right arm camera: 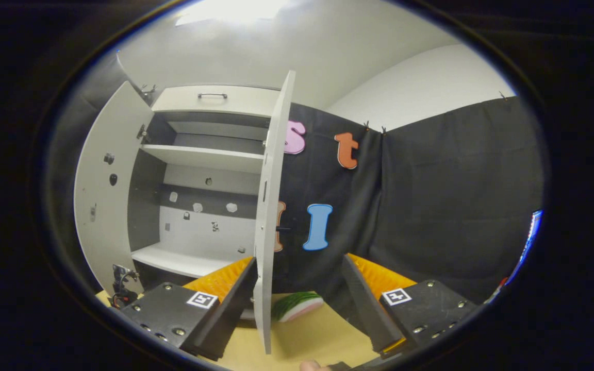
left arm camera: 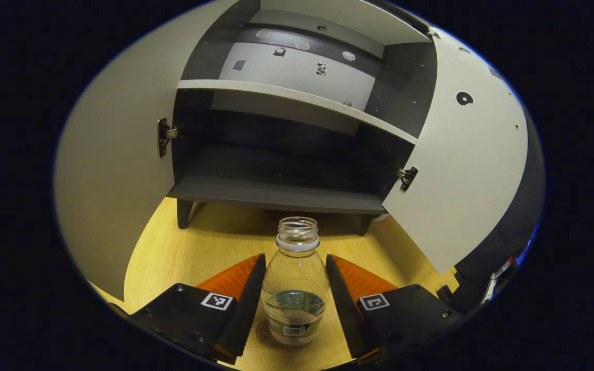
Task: Grasp the bottle in the cabinet with the left hand and place it on the coaster, then close the right door with the right hand and the left door with the left hand.
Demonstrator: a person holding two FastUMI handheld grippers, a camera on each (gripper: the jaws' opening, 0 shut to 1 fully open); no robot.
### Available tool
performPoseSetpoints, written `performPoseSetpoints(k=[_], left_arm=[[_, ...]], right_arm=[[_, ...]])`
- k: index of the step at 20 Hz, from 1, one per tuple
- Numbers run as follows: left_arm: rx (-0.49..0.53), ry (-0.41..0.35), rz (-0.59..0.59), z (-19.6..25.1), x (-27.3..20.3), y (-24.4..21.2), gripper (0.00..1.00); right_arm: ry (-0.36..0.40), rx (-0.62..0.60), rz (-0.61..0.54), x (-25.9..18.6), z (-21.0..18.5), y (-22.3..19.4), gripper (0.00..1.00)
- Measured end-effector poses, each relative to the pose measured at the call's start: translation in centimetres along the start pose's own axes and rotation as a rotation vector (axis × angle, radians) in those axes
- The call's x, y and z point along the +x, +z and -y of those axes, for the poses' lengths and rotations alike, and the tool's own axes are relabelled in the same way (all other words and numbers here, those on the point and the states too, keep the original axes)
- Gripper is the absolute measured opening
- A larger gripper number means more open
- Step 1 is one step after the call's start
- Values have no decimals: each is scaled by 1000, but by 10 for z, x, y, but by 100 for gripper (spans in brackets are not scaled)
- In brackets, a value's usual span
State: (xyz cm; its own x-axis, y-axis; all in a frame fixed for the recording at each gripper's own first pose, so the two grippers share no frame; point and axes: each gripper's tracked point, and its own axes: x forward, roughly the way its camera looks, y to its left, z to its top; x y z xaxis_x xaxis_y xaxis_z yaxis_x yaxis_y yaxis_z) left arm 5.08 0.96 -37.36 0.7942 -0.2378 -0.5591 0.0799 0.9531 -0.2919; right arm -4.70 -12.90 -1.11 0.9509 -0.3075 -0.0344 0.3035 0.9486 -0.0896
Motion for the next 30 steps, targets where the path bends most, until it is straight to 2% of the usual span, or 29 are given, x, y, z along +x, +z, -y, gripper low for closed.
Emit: performPoseSetpoints(k=[1,2,12,13,14,21,30], left_arm=[[5,2,17,0,1,2,75],[12,7,26,0,2,2,75],[62,41,67,-5,6,-6,75],[65,39,63,-5,5,-7,75],[68,36,65,-5,3,-6,75],[62,21,56,-3,-16,-14,74],[106,-3,22,5,-42,-30,75]], right_arm=[[-1,-2,-4,-1,0,-1,97],[-2,-5,-7,0,0,-2,100],[12,-40,-15,-2,-3,-7,100],[12,-39,-16,-3,-3,-8,97],[12,-34,-18,-2,-3,-8,100],[14,10,-44,-3,-5,-19,100],[52,60,-75,7,-16,-32,100]])
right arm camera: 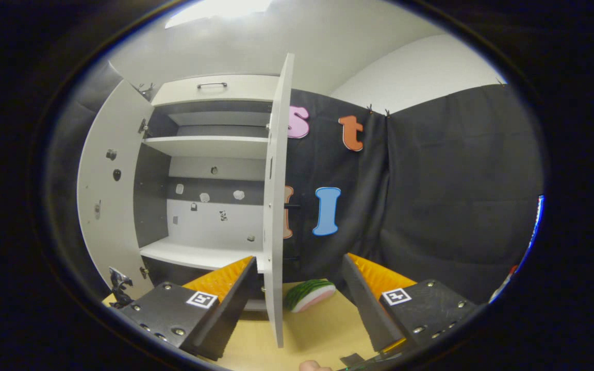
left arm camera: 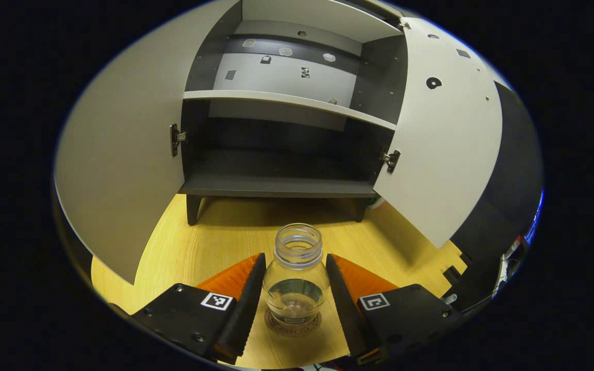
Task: Grasp the bottle in the cabinet with the left hand and place it on the coaster, then close the right door with the right hand and the left door with the left hand.
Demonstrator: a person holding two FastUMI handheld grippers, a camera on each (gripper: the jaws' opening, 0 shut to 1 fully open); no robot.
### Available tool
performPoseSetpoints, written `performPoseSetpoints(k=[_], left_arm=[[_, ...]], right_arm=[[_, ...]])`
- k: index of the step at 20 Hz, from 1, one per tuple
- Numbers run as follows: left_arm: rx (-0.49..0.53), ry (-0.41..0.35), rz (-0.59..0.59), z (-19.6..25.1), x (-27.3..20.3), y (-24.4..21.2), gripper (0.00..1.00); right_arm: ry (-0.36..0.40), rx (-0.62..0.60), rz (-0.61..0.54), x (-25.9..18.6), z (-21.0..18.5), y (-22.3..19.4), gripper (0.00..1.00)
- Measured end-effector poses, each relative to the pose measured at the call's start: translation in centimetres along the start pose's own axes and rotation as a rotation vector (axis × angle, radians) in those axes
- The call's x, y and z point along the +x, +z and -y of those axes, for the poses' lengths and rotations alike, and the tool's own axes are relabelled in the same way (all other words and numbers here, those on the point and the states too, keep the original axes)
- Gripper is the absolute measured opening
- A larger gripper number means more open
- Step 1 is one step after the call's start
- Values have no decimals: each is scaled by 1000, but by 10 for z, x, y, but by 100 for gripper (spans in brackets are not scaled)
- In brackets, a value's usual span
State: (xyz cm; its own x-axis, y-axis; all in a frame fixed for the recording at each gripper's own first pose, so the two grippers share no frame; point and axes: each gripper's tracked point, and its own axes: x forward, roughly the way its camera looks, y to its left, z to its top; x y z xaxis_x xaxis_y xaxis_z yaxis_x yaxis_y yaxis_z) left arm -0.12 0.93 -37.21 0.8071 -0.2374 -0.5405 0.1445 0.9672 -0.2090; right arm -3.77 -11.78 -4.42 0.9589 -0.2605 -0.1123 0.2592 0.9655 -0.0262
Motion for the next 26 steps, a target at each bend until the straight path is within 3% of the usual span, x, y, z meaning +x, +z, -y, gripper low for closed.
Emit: performPoseSetpoints(k=[11,15,26], left_arm=[[44,-1,-50,8,-22,-14,75],[59,26,-99,3,-25,-27,79],[86,7,-62,13,-19,-10,85]], right_arm=[[4,18,-10,2,0,-5,100],[9,21,-14,2,-2,-6,100],[-1,27,-26,4,3,-13,100]])
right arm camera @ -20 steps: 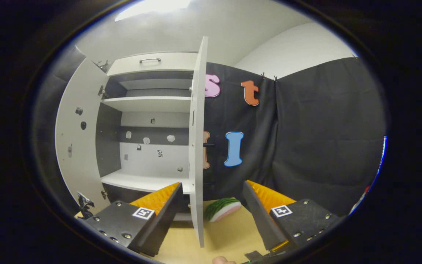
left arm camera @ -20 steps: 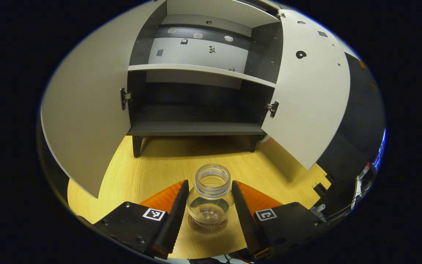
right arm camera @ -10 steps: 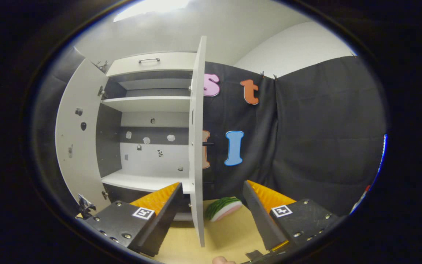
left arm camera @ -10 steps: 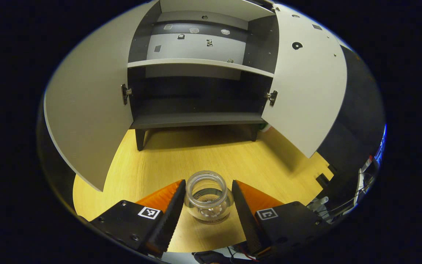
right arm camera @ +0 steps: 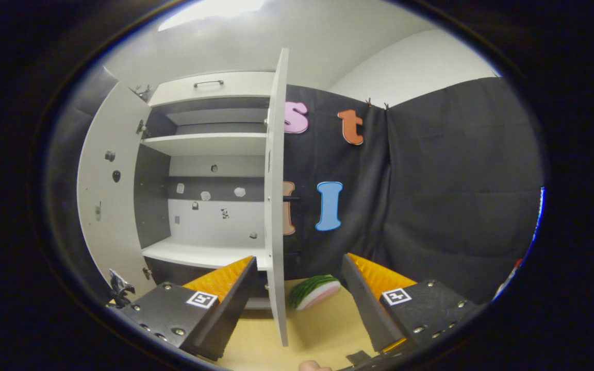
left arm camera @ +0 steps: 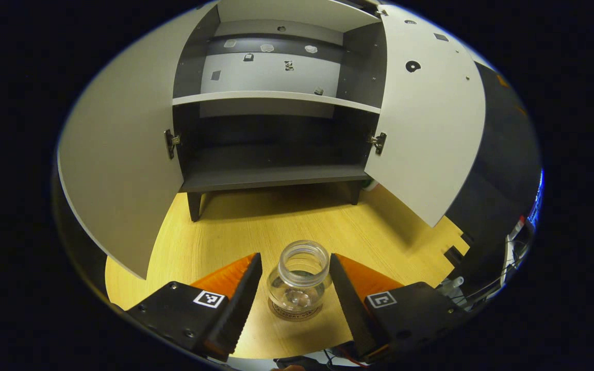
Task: Grasp the bottle in the cabinet with the left hand and place it on the coaster, then close the right door with the right hand and the left door with the left hand.
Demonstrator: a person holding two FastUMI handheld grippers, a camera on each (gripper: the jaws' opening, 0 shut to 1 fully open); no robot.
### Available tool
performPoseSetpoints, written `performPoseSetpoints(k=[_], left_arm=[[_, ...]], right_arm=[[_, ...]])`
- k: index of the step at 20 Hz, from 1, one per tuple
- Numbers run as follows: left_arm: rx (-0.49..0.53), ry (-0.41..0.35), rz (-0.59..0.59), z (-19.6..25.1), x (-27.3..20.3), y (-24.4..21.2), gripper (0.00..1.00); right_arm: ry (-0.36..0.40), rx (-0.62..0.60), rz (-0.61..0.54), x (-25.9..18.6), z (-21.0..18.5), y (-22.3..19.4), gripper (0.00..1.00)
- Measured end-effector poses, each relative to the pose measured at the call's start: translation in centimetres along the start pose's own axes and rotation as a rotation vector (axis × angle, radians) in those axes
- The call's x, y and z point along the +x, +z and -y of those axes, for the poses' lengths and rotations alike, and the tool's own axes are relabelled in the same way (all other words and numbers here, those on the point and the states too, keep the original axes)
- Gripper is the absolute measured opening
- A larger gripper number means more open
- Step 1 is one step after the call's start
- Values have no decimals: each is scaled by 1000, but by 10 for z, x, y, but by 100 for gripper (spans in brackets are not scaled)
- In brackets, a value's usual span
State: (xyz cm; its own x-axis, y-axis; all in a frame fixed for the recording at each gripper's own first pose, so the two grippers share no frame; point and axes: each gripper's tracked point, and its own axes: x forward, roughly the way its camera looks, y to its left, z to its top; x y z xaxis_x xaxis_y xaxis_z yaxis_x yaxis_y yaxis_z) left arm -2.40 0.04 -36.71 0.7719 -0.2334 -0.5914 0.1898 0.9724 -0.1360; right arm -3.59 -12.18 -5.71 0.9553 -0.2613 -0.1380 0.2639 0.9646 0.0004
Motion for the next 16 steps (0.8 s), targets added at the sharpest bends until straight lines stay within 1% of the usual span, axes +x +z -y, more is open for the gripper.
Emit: performPoseSetpoints(k=[5,11,16], left_arm=[[7,-9,-6,5,2,2,90],[12,-29,6,11,-1,7,89],[17,-25,10,11,-3,10,89]], right_arm=[[-12,16,-12,0,5,-5,100],[-20,52,-24,1,10,-8,100],[-24,78,-29,0,13,-11,100]])
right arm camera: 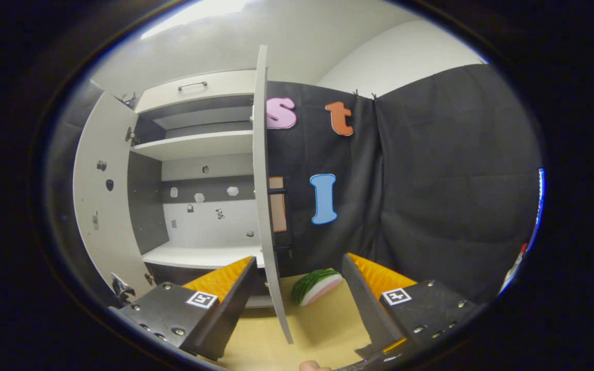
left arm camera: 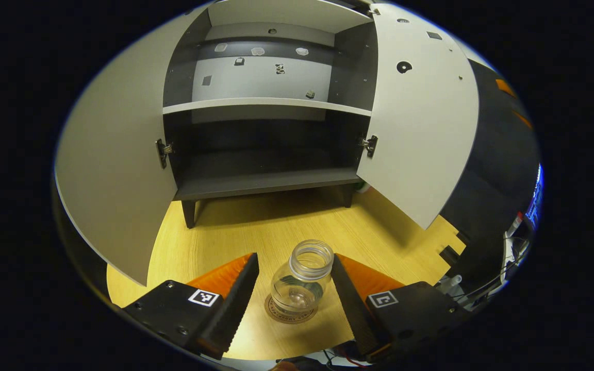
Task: Grasp the bottle in the cabinet with the left hand and place it on the coaster, then close the right door with the right hand and the left door with the left hand.
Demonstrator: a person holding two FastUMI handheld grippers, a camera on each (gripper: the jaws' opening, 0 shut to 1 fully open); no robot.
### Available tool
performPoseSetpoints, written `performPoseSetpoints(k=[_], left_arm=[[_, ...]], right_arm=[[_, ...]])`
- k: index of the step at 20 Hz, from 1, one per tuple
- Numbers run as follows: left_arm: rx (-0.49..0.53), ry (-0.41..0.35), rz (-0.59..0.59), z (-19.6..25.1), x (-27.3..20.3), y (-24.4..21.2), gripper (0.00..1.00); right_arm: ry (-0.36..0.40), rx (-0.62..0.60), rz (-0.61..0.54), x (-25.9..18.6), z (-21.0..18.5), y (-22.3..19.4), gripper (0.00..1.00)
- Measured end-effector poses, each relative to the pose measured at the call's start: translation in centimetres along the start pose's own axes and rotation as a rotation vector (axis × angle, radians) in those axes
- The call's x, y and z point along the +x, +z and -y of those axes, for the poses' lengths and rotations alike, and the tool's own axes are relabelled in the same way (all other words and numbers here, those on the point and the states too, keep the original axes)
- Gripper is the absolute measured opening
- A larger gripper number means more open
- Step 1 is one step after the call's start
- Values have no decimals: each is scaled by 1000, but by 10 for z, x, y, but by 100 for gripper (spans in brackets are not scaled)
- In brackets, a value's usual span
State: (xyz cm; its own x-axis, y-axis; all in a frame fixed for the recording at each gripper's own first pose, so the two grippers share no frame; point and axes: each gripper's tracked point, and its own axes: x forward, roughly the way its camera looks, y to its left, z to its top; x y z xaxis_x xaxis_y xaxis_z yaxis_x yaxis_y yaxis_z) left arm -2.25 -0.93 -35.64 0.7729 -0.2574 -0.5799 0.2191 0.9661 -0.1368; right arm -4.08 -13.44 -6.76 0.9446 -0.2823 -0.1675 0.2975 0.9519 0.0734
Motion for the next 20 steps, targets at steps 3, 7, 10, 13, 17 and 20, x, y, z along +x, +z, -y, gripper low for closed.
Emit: performPoseSetpoints(k=[3,7,10,13,17,20], left_arm=[[-16,-20,19,5,-5,8,89],[-30,-36,74,12,-23,34,90],[-33,-15,161,10,-48,72,89],[-56,33,274,-1,-83,127,89],[-89,130,479,-27,-148,207,89],[-100,232,549,-53,-191,232,89]], right_arm=[[-2,-11,-1,1,3,-1,100],[-6,-26,-3,3,7,-2,100],[-13,-42,-5,7,11,-3,100],[-13,-67,2,17,14,1,100],[-11,-120,19,44,14,9,100],[7,-137,23,63,6,10,100]])
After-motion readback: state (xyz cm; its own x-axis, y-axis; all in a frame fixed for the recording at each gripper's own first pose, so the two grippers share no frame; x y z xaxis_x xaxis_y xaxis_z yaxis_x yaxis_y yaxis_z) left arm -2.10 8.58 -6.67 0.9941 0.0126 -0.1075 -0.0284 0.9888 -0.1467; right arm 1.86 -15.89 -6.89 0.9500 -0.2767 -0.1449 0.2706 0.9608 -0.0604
